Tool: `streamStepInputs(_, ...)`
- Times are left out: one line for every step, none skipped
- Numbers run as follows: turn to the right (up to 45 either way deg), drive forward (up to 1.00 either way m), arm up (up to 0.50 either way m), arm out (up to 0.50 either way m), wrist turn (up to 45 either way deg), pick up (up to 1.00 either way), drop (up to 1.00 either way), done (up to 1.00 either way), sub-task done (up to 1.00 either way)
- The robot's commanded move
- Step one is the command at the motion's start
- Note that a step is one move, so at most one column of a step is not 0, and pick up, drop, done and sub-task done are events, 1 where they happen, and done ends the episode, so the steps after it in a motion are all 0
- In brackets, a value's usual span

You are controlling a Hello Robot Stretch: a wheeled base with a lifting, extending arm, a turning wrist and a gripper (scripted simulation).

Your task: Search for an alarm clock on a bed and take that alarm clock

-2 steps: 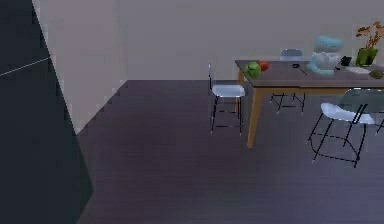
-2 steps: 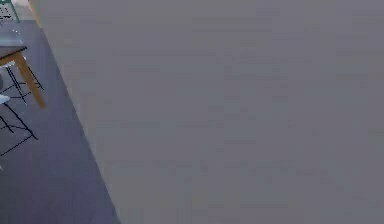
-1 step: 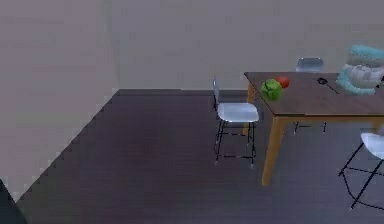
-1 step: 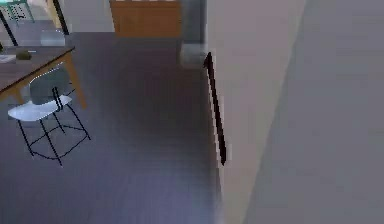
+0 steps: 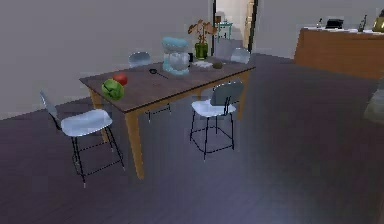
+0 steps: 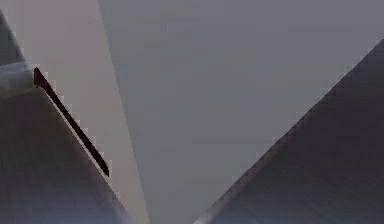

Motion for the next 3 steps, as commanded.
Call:
streamStepInputs(9.0,0.0,0.0,0.0,0.0,0.0,0.0,0.0,0.0)
streamStepInputs(0.0,0.1,0.0,0.0,0.0,0.0,0.0,0.0,0.0)
streamStepInputs(6.0,0.0,0.0,0.0,0.0,0.0,0.0,0.0,0.0)
